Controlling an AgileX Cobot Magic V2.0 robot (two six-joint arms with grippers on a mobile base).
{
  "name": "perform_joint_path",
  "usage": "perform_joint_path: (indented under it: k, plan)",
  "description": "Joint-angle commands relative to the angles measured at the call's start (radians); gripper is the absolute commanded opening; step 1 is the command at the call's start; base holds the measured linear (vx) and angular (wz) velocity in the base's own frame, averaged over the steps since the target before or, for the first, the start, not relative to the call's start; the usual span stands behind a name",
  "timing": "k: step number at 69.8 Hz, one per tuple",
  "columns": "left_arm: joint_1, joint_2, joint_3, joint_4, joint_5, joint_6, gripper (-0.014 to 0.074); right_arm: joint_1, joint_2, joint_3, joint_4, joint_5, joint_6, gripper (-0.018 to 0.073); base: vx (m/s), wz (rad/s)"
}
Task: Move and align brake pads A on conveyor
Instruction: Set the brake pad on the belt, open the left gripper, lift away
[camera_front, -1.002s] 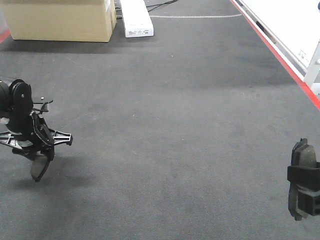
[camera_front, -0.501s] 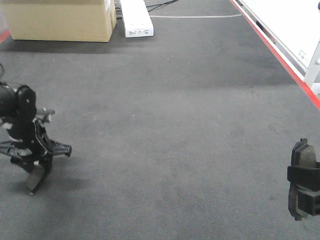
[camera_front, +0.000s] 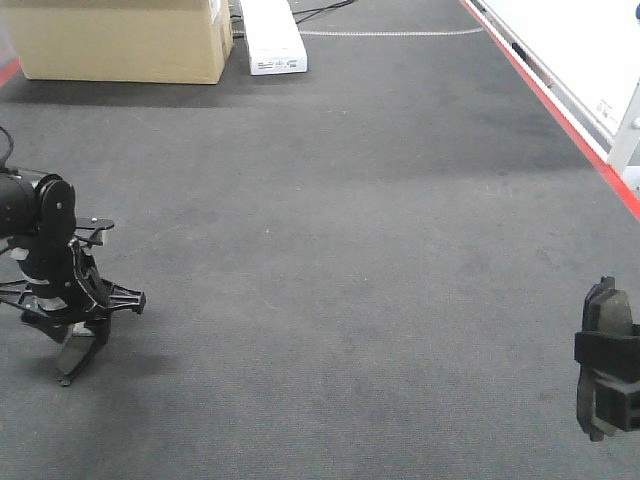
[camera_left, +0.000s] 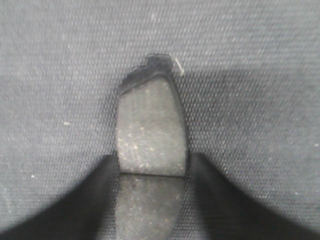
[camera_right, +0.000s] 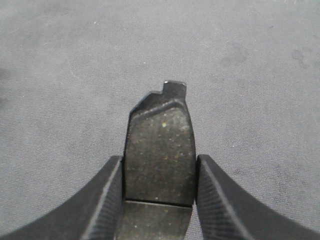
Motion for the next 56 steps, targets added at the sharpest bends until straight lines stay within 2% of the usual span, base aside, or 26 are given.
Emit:
perform_joint_path:
  k: [1, 7, 13, 39, 56]
  plan:
    - [0.002, -0.063, -0.03, 0.007, -0.004, 0.001, 0.0558, -0.005, -0.001, -0.032, -0.002, -0.074, -0.009, -0.0003, 0.0, 0.0]
    - [0.002, -0.084, -0.03, 0.007, -0.004, 0.001, 0.0649, -0.005, -0.001, -0.032, -0.002, -0.074, -0.009, -0.0003, 0.0, 0.0]
    - [0.001, -0.127, -0.03, 0.008, -0.016, 0.015, 0.0679, -0.005, -0.001, -0.032, -0.002, -0.074, -0.009, -0.0003, 0.0, 0.0]
    - [-0.002, -0.493, -0.015, 0.013, -0.061, 0.099, 0.0575, -0.005, -0.001, -0.032, -0.002, -0.074, -0.009, -0.0003, 0.0, 0.0]
    - [-0.002, -0.823, 0.159, 0.005, -0.171, 0.106, 0.0548, -0.005, -0.001, -0.032, -0.002, -0.074, -0.009, -0.0003, 0.0, 0.0]
